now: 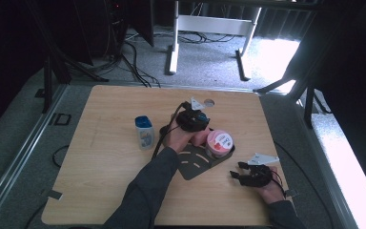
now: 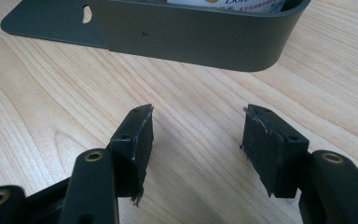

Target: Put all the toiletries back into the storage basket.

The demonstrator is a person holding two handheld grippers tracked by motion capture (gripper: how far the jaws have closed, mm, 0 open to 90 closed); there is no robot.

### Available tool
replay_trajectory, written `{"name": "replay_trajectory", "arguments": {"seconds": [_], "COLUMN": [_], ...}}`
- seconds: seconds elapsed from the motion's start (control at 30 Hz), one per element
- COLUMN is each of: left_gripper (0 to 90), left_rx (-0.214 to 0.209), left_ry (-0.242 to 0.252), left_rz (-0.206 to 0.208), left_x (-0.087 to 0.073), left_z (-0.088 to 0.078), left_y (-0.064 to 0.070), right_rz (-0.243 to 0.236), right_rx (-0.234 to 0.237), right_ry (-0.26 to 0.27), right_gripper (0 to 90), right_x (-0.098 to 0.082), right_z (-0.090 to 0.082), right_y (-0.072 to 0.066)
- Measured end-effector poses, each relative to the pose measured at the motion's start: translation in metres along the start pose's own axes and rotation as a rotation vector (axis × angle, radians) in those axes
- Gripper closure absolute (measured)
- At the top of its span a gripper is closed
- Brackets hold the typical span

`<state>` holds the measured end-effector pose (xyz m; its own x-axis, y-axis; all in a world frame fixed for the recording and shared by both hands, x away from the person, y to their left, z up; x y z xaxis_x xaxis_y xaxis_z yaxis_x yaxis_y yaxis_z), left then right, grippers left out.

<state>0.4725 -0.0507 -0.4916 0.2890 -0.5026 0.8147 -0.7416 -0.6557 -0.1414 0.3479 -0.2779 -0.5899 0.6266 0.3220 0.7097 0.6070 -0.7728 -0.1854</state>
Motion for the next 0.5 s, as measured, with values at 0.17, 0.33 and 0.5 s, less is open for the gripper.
{"name": "replay_trajectory", "arguments": {"seconds": [0.17, 0.33, 0.5], "left_gripper": [52.9, 52.9, 52.8], "left_rx": [0.003, 0.005, 0.006], "left_ry": [0.001, 0.002, -0.002], "left_rz": [-0.011, -0.011, 0.001], "left_x": [-0.0002, -0.0006, -0.0009], "left_z": [0.0005, 0.0005, 0.0002], "left_y": [-0.0004, 0.0, 0.0012], "right_rz": [0.0, 0.0, -0.001], "right_rx": [0.0, 0.0, -0.001], "right_ry": [0.0, 0.0, 0.0], "right_gripper": [42.4, 42.4, 42.4], "right_x": [0.0, 0.0, 0.0], "right_z": [0.0, 0.0, 0.0], "right_y": [-0.0001, -0.0001, -0.0001]}}
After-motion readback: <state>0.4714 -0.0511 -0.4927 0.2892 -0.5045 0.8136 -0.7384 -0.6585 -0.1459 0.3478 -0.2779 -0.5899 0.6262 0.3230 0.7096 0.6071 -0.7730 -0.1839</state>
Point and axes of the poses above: each handheld gripper's, and its own axes: z roughly forward along the jaws, x roughly out of its top, y roughly to its right, the point moved 5 cm from there along z, roughly forward along the jaws, and after that the axes turned 12 degrees about z, right-handed, at the moved point
